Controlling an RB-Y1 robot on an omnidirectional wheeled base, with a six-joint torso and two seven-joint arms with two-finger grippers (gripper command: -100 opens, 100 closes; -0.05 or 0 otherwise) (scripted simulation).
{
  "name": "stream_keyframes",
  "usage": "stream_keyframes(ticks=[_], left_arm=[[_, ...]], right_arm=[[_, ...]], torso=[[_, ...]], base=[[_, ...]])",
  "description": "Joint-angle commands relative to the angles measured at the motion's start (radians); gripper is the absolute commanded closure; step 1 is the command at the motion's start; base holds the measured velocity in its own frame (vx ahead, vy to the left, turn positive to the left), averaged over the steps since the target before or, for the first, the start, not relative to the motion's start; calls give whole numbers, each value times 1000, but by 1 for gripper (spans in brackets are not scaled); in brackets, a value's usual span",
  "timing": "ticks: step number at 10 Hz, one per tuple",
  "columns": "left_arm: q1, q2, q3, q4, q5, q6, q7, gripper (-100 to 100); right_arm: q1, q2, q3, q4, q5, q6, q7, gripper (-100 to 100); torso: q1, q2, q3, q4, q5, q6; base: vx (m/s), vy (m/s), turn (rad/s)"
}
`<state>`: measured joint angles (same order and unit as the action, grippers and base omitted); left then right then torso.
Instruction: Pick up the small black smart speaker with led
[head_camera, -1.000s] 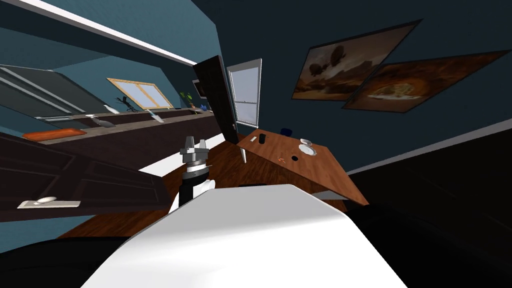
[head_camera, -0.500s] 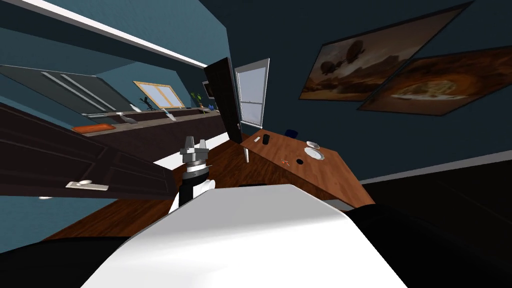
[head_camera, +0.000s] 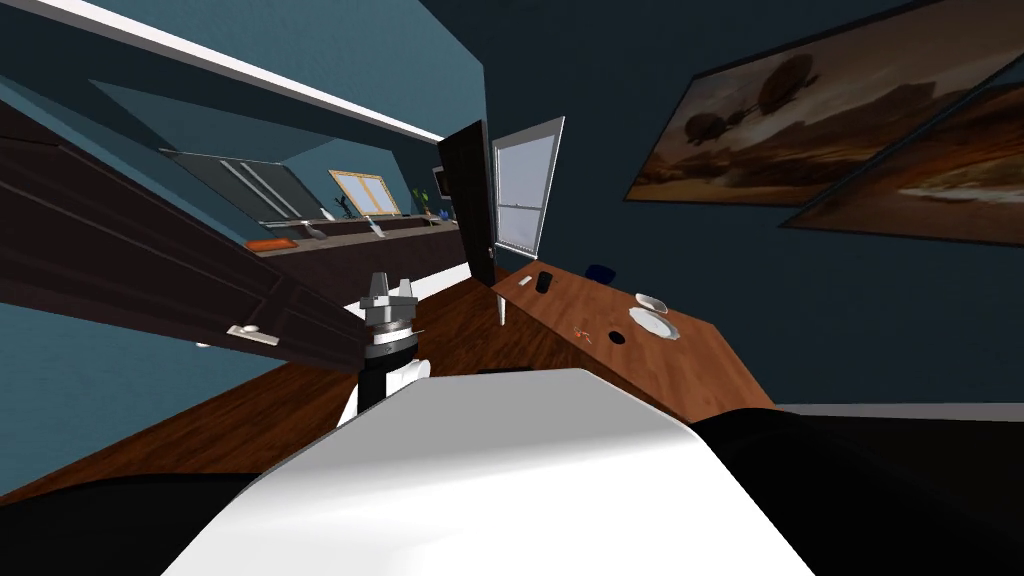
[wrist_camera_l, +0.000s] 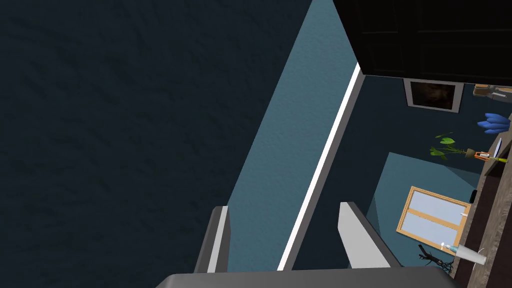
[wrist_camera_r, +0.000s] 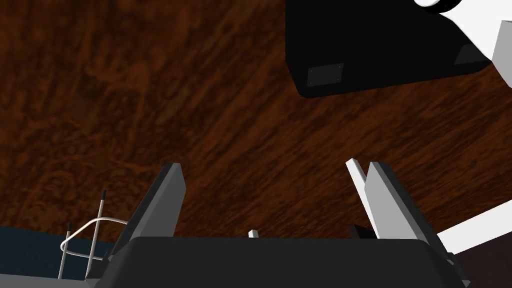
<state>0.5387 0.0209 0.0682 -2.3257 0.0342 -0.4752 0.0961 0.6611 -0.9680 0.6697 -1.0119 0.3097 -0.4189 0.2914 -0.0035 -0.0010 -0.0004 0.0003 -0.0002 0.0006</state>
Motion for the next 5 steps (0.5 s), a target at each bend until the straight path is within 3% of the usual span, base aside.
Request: stream_keyframes(ticks=[1,3,4,5], left_arm=[[0,0,0,0,0,0,0,0],[0,0,0,0,0,0,0,0],[0,0,0,0,0,0,0,0],[0,0,0,0,0,0,0,0]], right_arm=[[-4,-19,4,39,2,-4,-2,-100],[-30,-75,26,124,14,10,-18,-100],[-30,-75,26,124,14,10,-18,-100],[-44,-100,35,159,18,17,-27,-100]], torso=[[0,0,0,0,0,0],[0,0,0,0,0,0],[-1,-1,-1,0,0,0],[-1,0,0,0,-1,1]], base=[[29,-22,127],[43,-30,291],[38,-47,167],[38,-43,234]])
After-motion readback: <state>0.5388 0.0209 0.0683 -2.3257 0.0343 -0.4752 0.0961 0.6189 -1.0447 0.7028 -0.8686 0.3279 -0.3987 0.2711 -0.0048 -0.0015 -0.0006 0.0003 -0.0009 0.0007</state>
